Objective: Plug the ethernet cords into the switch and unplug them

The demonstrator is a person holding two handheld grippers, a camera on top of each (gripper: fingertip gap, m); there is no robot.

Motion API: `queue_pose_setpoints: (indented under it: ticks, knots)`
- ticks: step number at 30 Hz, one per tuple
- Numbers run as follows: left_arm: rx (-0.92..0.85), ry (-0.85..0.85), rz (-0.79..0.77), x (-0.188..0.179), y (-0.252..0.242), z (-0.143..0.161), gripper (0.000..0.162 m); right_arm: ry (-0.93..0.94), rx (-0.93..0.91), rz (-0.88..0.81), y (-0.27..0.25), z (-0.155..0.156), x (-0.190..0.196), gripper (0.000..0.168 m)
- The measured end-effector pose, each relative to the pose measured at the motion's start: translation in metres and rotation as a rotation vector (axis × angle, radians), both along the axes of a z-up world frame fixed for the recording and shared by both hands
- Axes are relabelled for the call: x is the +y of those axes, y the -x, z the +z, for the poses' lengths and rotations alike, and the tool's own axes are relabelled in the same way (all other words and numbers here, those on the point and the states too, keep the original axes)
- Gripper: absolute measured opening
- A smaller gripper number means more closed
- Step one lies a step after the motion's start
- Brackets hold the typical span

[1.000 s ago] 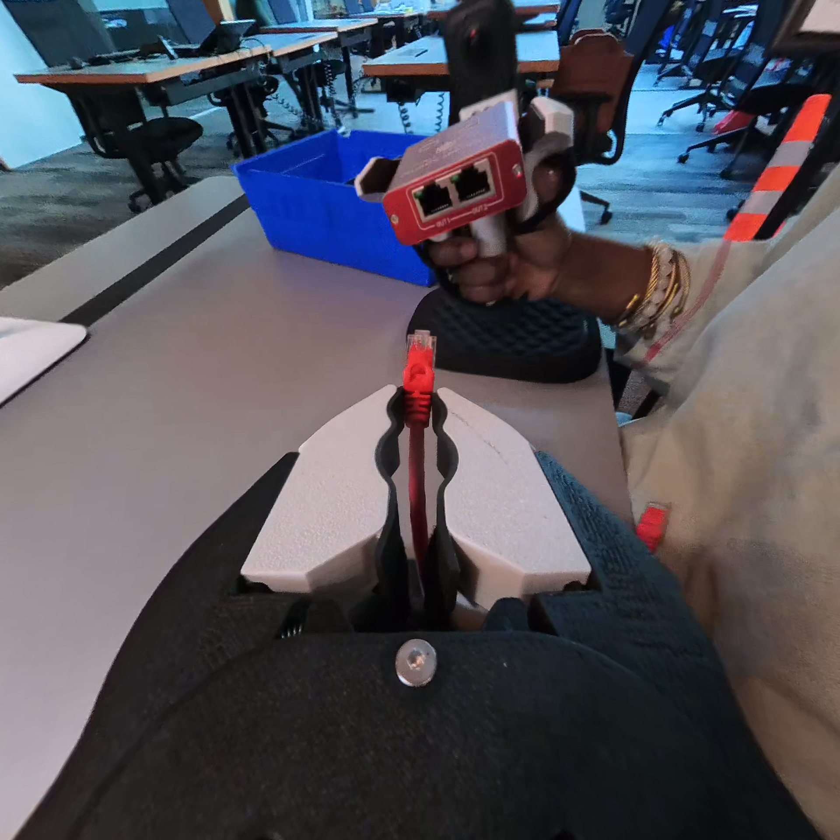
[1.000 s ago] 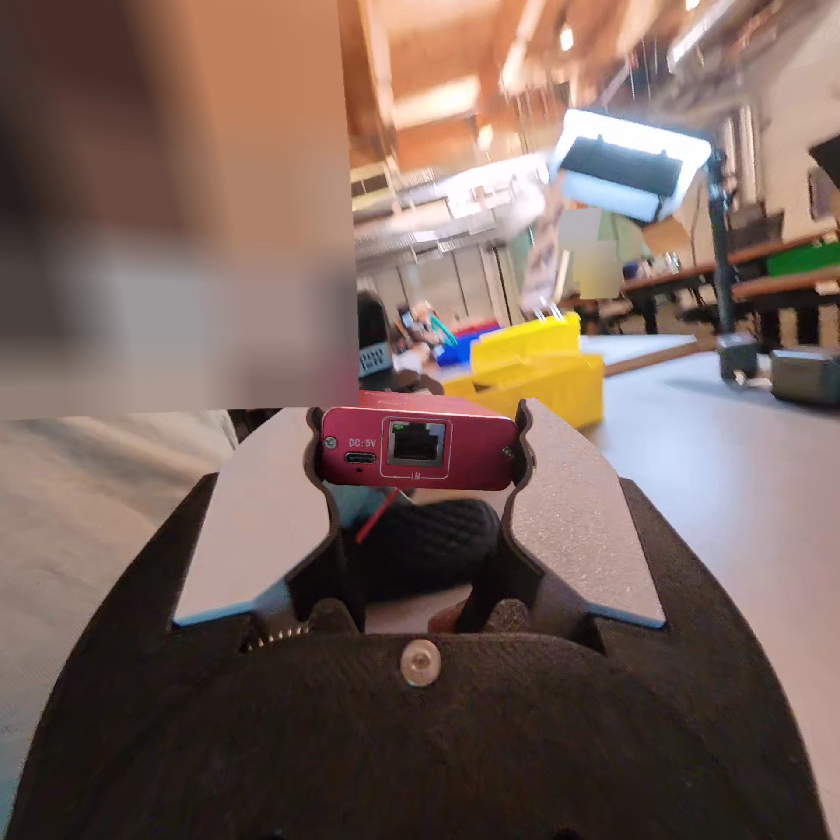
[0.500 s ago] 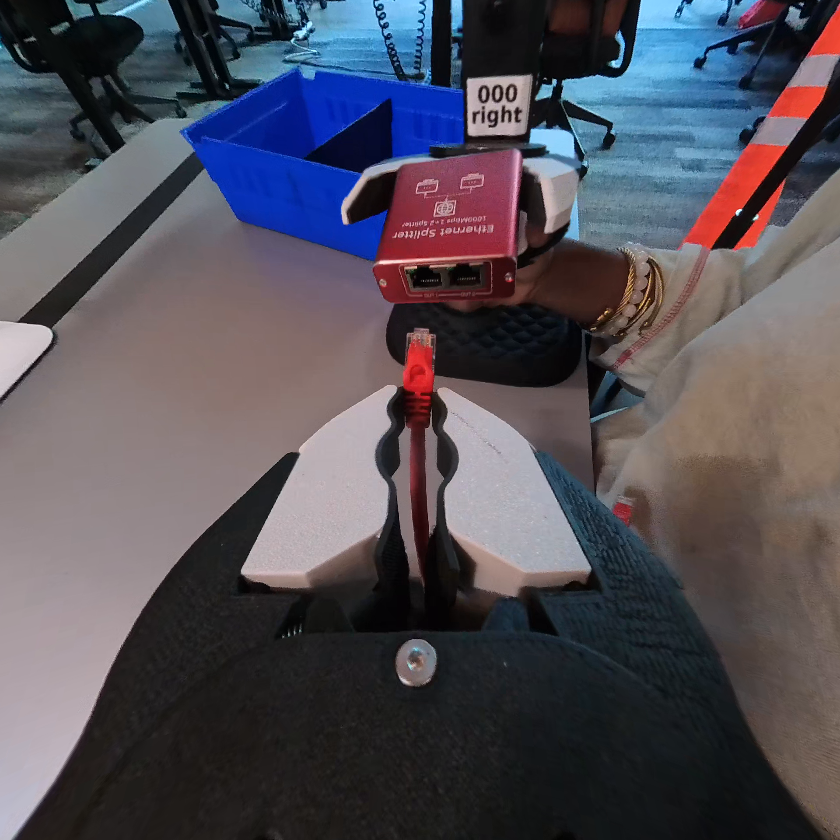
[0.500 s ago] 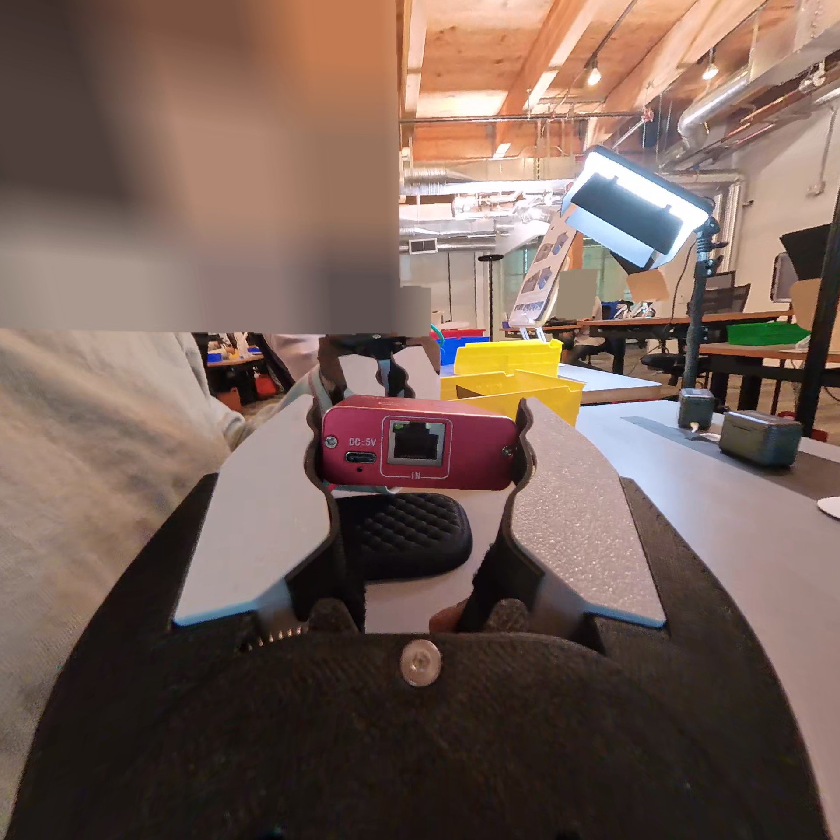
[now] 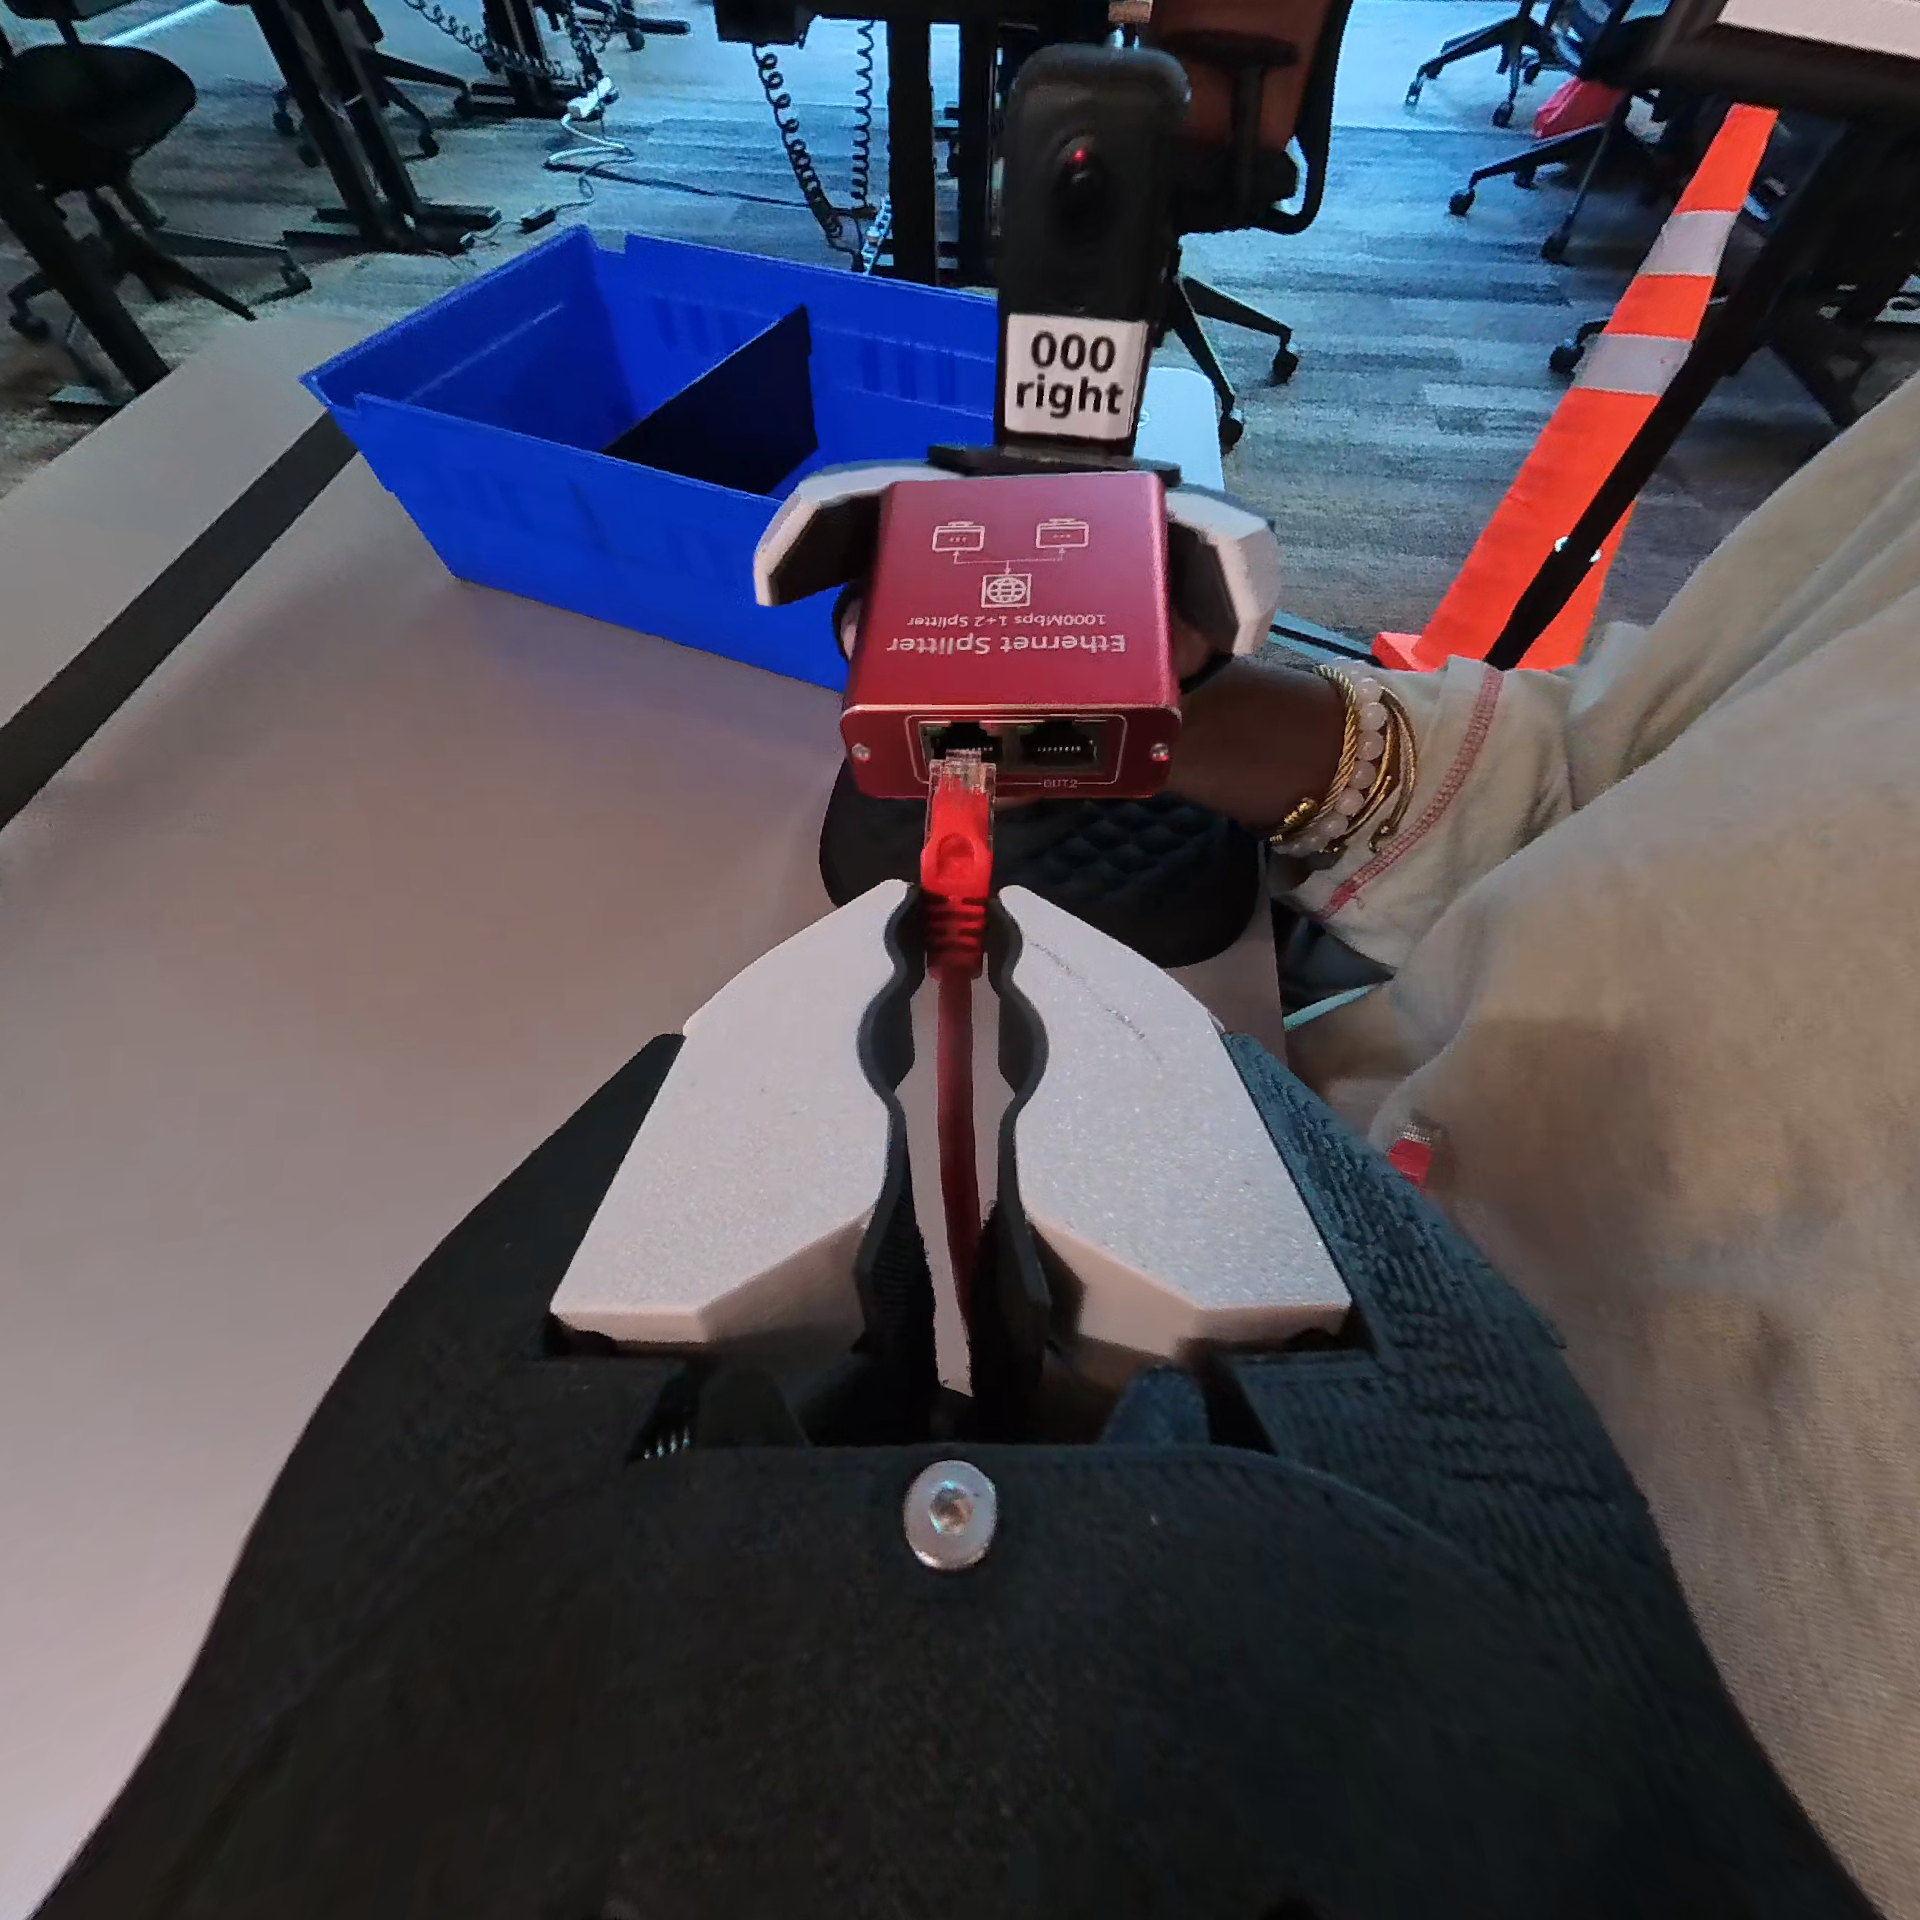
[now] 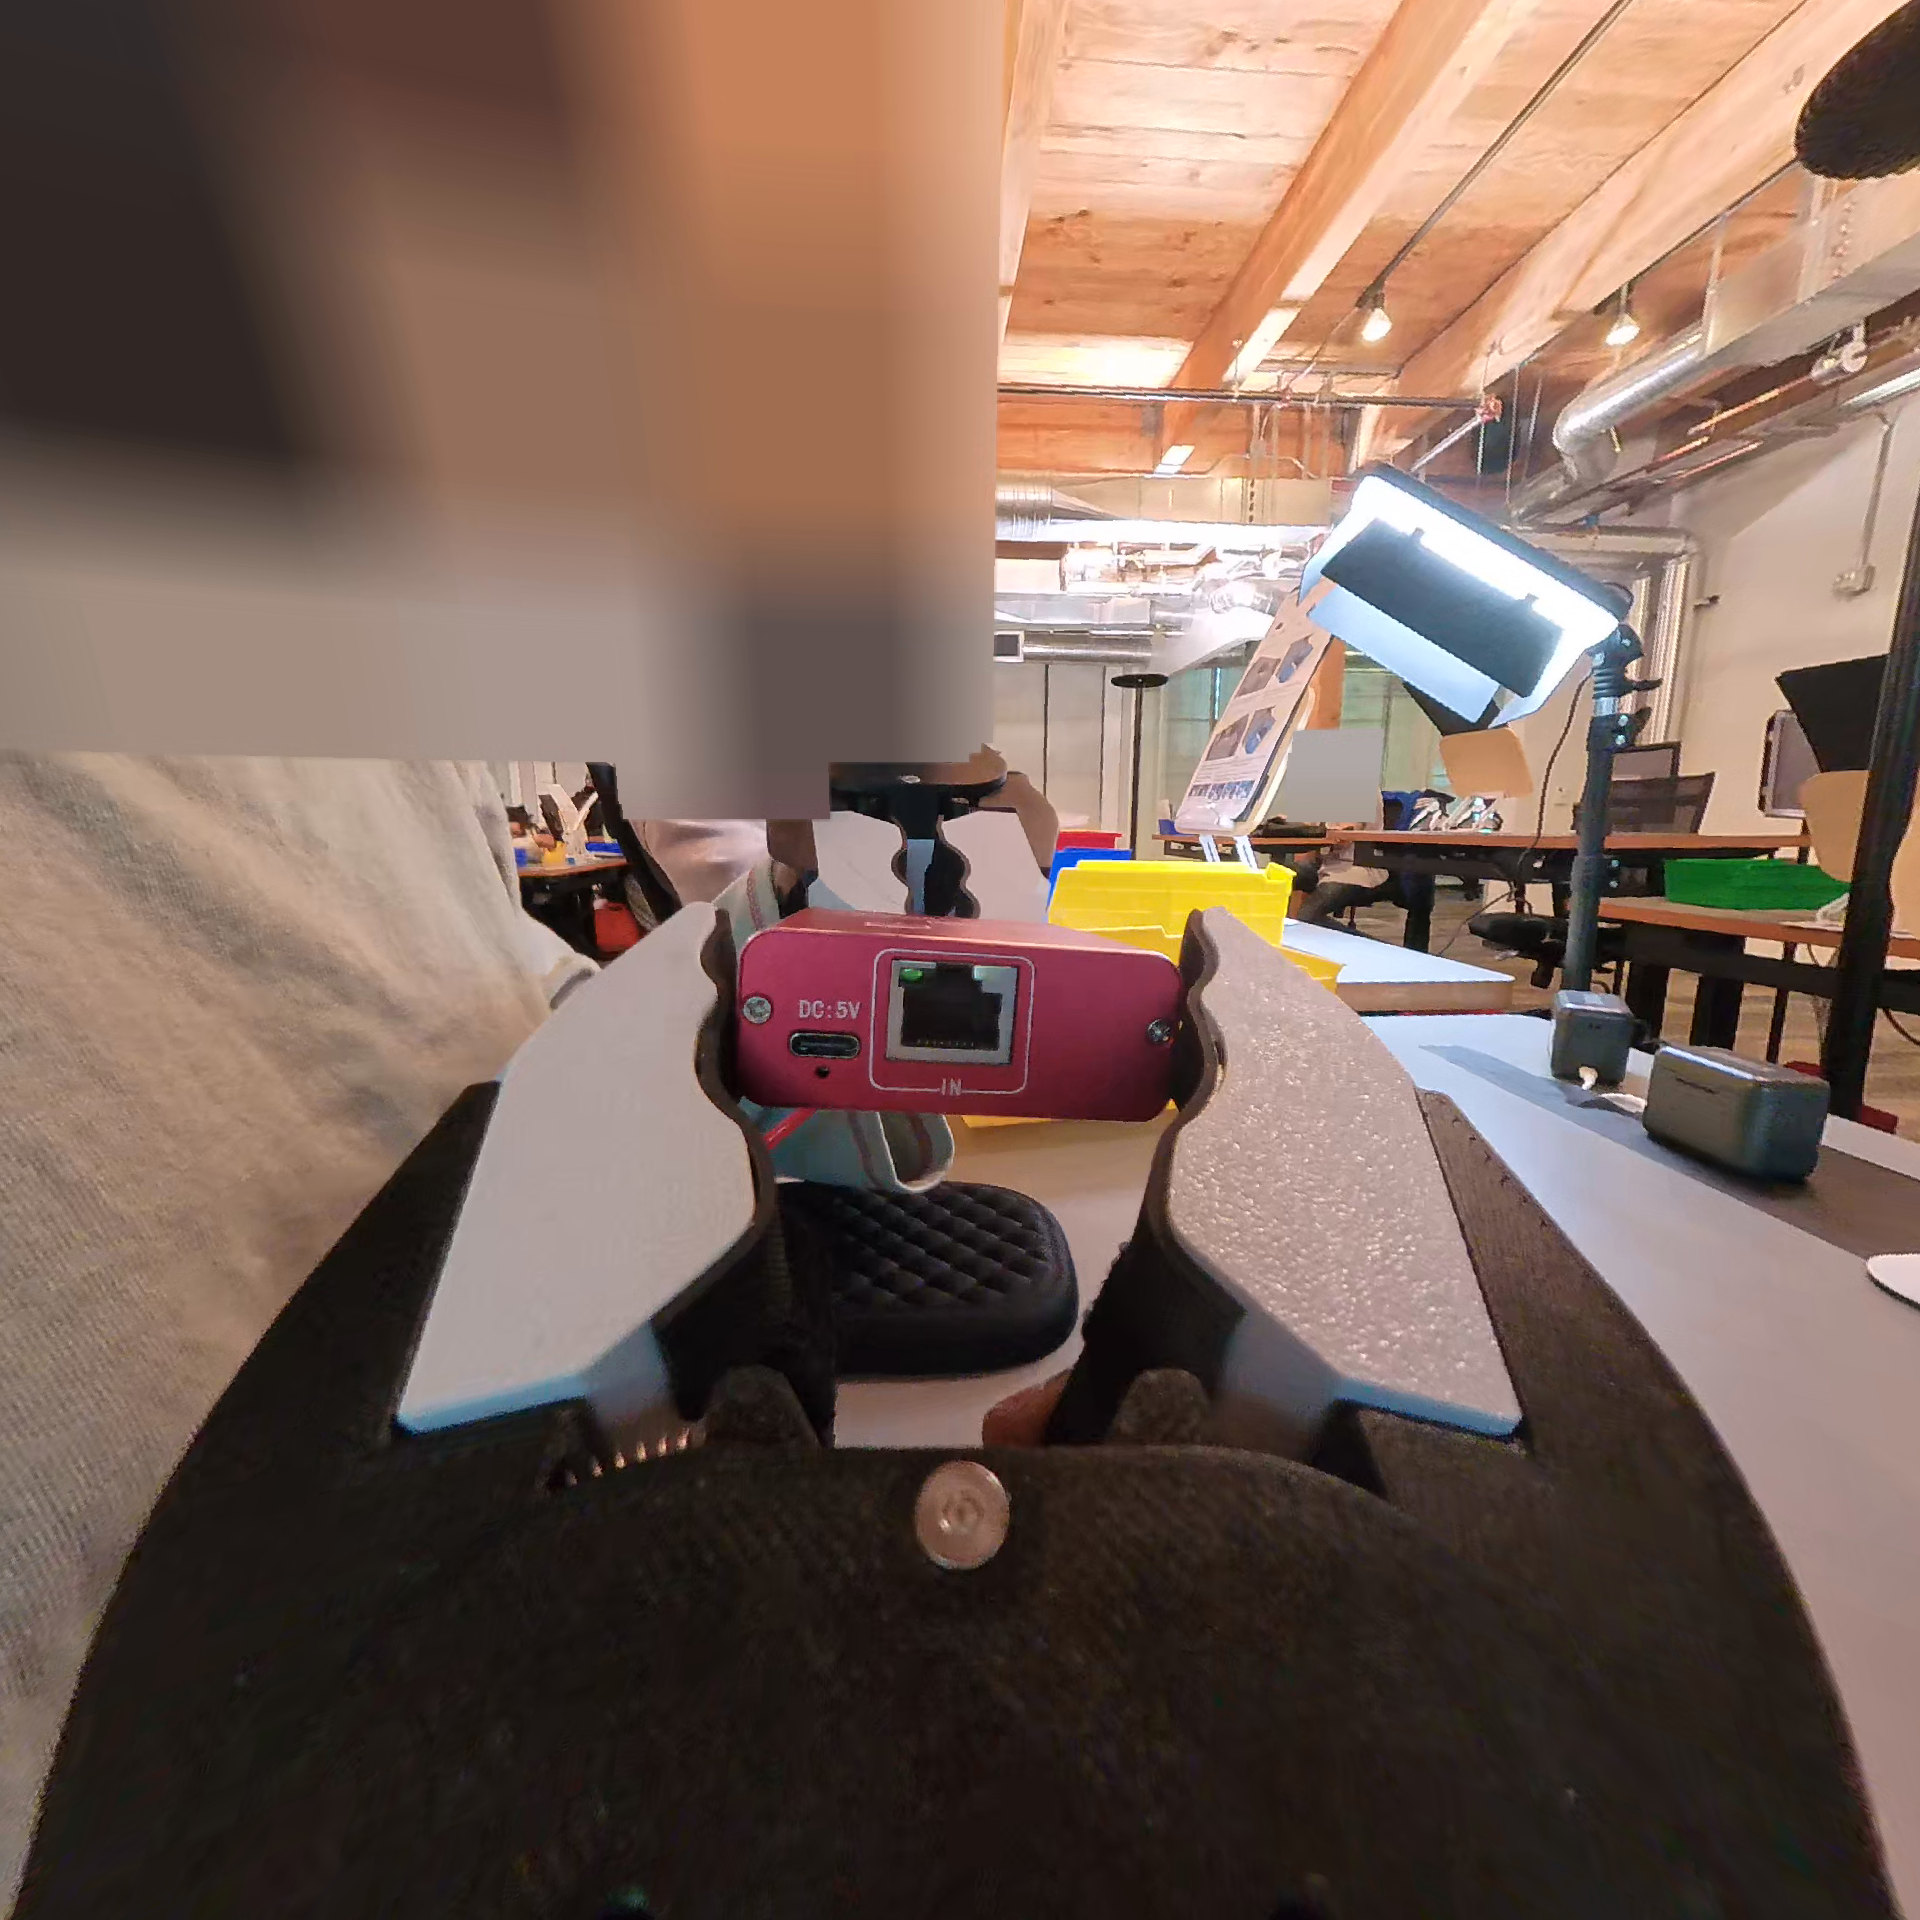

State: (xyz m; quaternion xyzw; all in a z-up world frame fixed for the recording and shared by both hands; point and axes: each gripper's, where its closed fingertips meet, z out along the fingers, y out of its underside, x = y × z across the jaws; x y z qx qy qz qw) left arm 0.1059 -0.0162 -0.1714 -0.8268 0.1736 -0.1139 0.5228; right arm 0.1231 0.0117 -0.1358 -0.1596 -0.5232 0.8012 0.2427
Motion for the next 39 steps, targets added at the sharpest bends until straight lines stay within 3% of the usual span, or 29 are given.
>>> queue_pose_setpoints:
  ticks: [21,28,39]
  knots:
    - [-0.001,-0.094,-0.014,0.003,-0.003,0.009,0.011,-0.172,-0.013,-0.047,0.000,-0.011,-0.004,0.082]
    - [0.193,0.067,-0.037,-0.006,0.000,-0.019,0.011,-0.362,-0.113,-0.049,0.003,-0.037,-0.015,0.082]
    - [0.208,0.109,-0.025,-0.007,0.005,-0.039,0.010,-0.501,-0.199,-0.065,0.009,-0.055,-0.021,0.082]
